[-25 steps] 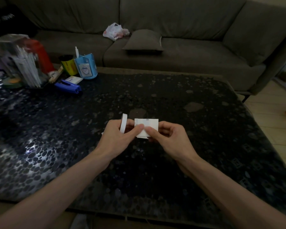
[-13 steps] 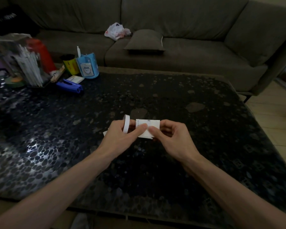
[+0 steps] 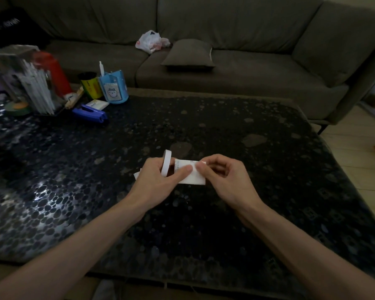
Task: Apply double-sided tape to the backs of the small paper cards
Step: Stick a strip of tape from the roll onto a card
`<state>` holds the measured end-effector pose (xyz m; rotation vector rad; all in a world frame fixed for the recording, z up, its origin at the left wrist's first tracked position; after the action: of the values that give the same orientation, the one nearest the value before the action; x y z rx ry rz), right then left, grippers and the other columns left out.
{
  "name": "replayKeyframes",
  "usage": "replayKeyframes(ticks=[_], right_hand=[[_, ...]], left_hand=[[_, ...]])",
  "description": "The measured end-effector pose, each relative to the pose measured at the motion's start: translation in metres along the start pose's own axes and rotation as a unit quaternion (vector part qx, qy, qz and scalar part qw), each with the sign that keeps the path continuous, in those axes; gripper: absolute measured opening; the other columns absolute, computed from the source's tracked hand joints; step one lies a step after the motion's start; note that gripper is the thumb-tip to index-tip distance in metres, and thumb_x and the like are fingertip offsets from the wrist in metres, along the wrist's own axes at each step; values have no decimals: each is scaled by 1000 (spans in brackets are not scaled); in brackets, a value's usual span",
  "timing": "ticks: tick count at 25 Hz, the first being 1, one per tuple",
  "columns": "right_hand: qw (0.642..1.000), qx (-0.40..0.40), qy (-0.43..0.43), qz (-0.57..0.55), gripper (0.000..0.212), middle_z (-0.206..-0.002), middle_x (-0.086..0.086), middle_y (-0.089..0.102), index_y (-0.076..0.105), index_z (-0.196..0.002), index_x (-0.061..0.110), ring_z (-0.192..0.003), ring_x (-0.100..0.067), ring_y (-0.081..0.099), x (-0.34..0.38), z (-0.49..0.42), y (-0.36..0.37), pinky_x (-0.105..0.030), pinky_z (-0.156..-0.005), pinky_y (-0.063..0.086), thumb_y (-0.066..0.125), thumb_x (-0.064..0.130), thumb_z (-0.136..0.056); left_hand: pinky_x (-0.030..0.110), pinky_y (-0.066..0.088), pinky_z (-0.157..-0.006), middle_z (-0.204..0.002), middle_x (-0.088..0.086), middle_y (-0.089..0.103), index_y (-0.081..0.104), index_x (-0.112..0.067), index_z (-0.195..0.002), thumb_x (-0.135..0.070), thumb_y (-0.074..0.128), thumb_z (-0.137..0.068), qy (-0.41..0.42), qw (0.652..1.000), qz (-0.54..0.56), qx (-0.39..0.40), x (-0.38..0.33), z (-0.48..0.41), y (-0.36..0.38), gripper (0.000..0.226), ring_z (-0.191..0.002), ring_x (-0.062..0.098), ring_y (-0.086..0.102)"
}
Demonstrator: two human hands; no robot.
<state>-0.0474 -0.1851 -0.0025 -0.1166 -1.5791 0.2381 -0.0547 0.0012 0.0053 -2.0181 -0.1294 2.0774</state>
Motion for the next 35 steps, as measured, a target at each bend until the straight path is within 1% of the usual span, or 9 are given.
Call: replayKeyframes(ticks=[4,7,11,14,17,20,26,30,35], right_hand=[[1000,-13,-8,0,4,-96,23,75,77,-97,34,-94,7,70,0,-2,-3,-9,-71,56,74,31,-95],[999,4,23,-31,10,-96,20,77,76,-102,33,-92,2,74,-2,0,0,-18,-74,60,76,34,-93],[999,15,34,-27,8,-93,11,80,78,-101,27,-88,-4,77,-2,1,2,-21,-74,61,76,32,-94],[998,23,47,-36,14,-95,12,80,76,-107,29,-90,-4,76,-3,2,2,-25,-78,61,75,36,-95],[994,48,95,-31,12,-88,8,81,76,-104,25,-82,-5,77,-8,1,2,-20,-69,56,74,34,-96],[993,48,104,-27,8,-85,6,80,77,-100,22,-77,-5,76,-10,-1,4,-14,-62,54,75,28,-96],[993,24,89,-77,13,-86,6,80,74,-104,25,-82,-6,77,-3,-9,27,-15,-65,56,75,15,-95],[996,-40,74,-5,17,-86,8,79,68,-102,33,-76,1,74,2,-24,34,-20,-67,56,75,19,-96],[994,-28,86,56,13,-84,9,77,67,-98,33,-71,6,71,-9,-36,52,-17,-66,52,76,25,-95]], left_hand=[[20,60,-72,-89,-6,80,79,-30,-102,-35,72,-94,-9,1000,6,5,2,1,4,11,-85,8,76],[16,58,-74,-92,-10,80,78,-30,-104,-35,72,-93,9,1000,7,-4,1,0,1,14,-88,5,76],[10,52,-63,-78,-12,78,79,-31,-99,-34,70,-95,4,1000,18,-7,0,2,5,10,-74,-2,73],[14,54,-67,-83,-11,79,80,-29,-102,-33,72,-95,7,1000,2,-29,0,0,1,12,-78,0,73],[11,50,-62,-79,-12,78,80,-26,-100,-31,73,-94,5,999,-12,-52,3,0,-4,11,-73,-1,72],[17,55,-67,-85,-8,80,80,-24,-101,-31,74,-94,-1,998,-27,-54,5,1,-8,11,-80,5,74],[10,45,-56,-66,-17,72,79,-28,-99,-26,72,-96,-3,993,-92,-69,3,-8,-47,8,-62,-5,65],[17,55,-69,-87,-12,79,80,-27,-101,-22,68,-99,-16,987,-78,-141,14,-11,-93,13,-85,-1,72],[13,46,-57,-77,-11,76,79,-25,-93,-27,63,-102,-51,981,-92,-160,27,-5,-108,19,-63,-6,65]])
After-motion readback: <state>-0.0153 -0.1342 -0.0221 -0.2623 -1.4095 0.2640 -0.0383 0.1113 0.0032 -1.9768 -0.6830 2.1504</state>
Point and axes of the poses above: each hand's wrist, its own z-axis away from the middle knuckle, its own y-axis out of the palm, x = y × z, the point moved 4 cm from there along -z, towards the middle knuckle
